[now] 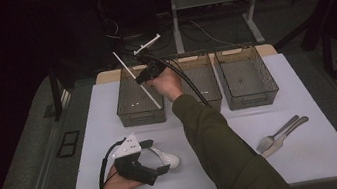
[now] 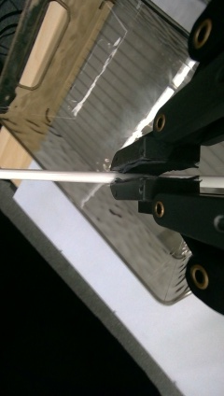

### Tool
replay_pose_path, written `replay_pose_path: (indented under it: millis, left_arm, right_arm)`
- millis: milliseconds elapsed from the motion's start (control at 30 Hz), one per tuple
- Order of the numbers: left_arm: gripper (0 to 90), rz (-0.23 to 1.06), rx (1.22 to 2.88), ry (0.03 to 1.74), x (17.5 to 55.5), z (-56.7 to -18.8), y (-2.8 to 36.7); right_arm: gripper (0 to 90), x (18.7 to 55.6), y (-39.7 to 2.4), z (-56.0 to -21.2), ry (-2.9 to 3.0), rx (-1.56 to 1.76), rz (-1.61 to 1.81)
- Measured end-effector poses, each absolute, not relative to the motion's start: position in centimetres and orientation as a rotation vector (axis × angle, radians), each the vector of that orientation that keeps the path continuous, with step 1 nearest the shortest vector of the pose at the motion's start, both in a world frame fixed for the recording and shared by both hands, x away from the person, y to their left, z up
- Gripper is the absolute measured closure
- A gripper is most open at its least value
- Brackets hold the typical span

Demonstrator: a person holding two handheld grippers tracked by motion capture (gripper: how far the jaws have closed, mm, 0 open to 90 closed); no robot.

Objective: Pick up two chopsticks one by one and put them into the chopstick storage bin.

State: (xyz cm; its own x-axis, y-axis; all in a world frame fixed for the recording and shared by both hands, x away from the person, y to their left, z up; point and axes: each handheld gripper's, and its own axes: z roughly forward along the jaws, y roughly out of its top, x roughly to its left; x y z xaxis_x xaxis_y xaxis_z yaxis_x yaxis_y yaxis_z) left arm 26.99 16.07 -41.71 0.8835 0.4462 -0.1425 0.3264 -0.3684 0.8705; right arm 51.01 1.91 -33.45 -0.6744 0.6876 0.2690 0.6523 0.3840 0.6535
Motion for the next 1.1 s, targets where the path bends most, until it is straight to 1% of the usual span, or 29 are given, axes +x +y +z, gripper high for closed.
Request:
replay_pose_path:
  millis: [433, 567, 600, 667, 733, 833, 900, 1033, 1100]
  left_arm:
    - [0.0, 0.134, 1.995, 0.562, 26.9, -41.7, 16.1]
    - [0.0, 0.133, 1.993, 0.563, 26.9, -41.7, 16.1]
    - [0.0, 0.133, 1.993, 0.564, 26.9, -41.7, 16.1]
    - [0.0, 0.134, 1.995, 0.562, 26.9, -41.7, 16.1]
    - [0.0, 0.135, 1.995, 0.562, 26.9, -41.7, 16.1]
    - [0.0, 0.135, 1.997, 0.562, 27.0, -41.7, 16.1]
    - [0.0, 0.137, 1.997, 0.563, 27.0, -41.7, 16.1]
    - [0.0, 0.141, 1.998, 0.564, 27.0, -41.7, 16.0]
    - [0.0, 0.144, 2.005, 0.562, 27.0, -41.7, 16.1]
  right_arm:
    - [84.5, 51.1, 2.5, -36.3, 2.63, 1.294, 1.08]
    - [83.1, 51.1, 2.5, -37.0, 2.661, 1.288, 1.032]
    - [81.8, 51.1, 2.5, -37.1, 2.661, 1.286, 1.035]
    - [75.8, 51.0, 2.4, -37.1, 2.67, 1.276, 1.033]
    - [74.1, 50.9, 2.2, -37.0, 2.668, 1.26, 1.03]
    - [67.3, 50.6, 1.6, -36.6, 2.668, 1.239, 1.055]
    - [60.7, 50.5, 1.0, -36.2, 2.666, 1.21, 1.065]
    - [54.6, 49.9, -0.6, -35.3, 2.669, 1.169, 1.122]
    - [49.0, 49.6, -1.4, -34.7, 2.662, 1.16, 1.153]
